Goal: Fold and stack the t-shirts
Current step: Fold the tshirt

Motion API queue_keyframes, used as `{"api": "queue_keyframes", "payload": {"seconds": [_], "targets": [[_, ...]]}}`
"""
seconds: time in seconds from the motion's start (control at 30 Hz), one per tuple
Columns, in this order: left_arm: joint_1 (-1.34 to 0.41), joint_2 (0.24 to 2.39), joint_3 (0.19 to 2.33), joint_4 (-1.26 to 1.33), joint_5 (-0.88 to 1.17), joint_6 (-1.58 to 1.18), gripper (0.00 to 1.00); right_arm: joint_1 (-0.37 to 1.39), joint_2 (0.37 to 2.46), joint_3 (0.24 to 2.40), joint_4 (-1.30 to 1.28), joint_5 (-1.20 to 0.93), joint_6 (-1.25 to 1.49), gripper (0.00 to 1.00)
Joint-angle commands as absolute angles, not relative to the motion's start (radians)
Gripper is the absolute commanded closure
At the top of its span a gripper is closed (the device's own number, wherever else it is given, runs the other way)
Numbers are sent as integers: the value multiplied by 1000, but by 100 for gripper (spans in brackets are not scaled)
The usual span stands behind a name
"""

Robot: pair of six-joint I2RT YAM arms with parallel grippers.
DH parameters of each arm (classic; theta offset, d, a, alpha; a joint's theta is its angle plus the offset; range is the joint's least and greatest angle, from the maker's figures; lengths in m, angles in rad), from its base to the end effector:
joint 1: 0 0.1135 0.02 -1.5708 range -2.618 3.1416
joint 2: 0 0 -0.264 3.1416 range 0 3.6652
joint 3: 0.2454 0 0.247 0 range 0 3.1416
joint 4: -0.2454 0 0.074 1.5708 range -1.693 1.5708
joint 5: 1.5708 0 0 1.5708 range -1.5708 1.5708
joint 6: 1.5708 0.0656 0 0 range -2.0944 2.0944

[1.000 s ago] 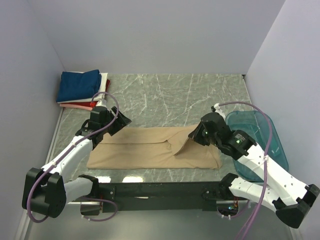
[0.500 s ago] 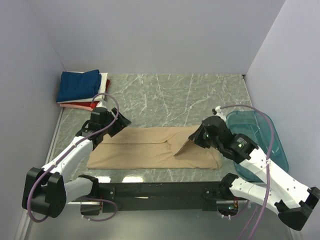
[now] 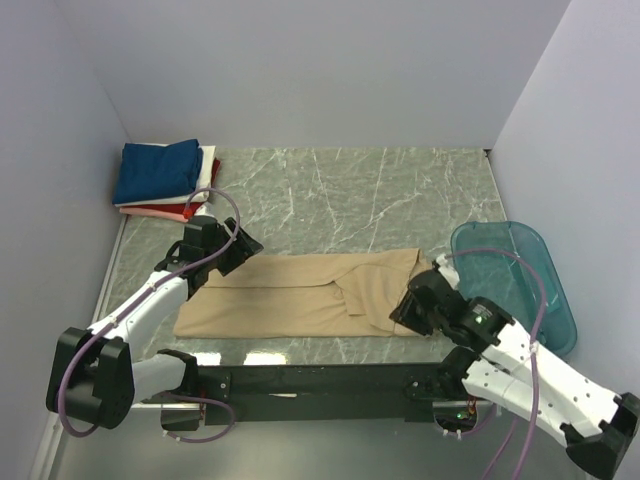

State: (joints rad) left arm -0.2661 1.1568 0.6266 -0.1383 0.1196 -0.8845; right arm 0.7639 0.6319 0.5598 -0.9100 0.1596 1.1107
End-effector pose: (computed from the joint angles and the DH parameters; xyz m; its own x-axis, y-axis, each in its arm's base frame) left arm 0.2488 -0.0759 0.1996 -0.6508 -0.6187 -0.4401 -0.2399 0.7175 -0.6539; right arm 0.0992 0.0806 0.1966 -0.8215 0.4381 -0.3650 0.2632 0.8592 0.4388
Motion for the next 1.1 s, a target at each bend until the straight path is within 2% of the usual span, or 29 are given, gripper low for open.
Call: {"api": "queue_keyframes", "payload": {"seconds": [0.0, 0.27, 0.53, 0.8, 1.07], "targets": [[-270, 1155, 627, -106, 127, -887, 29, 776, 759, 696, -848, 235, 1028, 62], [-270, 1140, 646, -146, 114, -868, 28, 899, 1203, 889, -696, 328, 885, 63], [-270, 1114, 669, -192, 100, -853, 28, 996, 1508, 997, -667, 380, 853, 62], [-270, 1106, 667, -196, 97, -850, 28, 1005, 1606, 1002, -615, 390, 838, 60], [-270, 1111, 666, -190, 101, -848, 28, 1005, 1640, 982, -617, 411, 859, 63]]}}
